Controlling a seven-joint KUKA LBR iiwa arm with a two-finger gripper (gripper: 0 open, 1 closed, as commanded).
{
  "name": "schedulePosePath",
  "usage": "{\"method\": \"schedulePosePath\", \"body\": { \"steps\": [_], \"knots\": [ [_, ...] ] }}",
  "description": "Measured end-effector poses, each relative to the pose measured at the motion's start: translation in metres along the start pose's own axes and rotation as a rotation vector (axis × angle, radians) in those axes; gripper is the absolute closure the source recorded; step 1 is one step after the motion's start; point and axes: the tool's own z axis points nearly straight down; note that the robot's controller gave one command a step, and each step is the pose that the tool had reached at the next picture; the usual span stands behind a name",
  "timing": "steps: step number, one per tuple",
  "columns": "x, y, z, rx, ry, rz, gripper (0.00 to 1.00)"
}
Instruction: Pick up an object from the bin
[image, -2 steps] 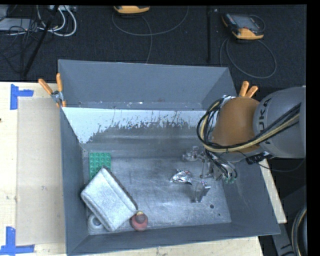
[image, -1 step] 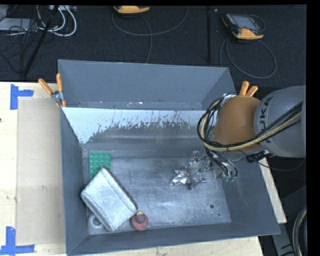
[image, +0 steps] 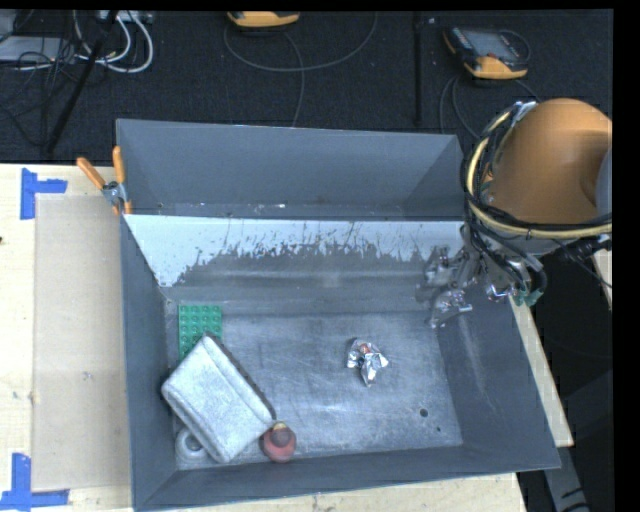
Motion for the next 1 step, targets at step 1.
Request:
{"method": "schedulePosePath", "body": {
  "steps": [1],
  "knots": [
    [0.0017, 0.001, 0.0048, -0.003, 0.009, -0.002, 0.0]
  ]
}}
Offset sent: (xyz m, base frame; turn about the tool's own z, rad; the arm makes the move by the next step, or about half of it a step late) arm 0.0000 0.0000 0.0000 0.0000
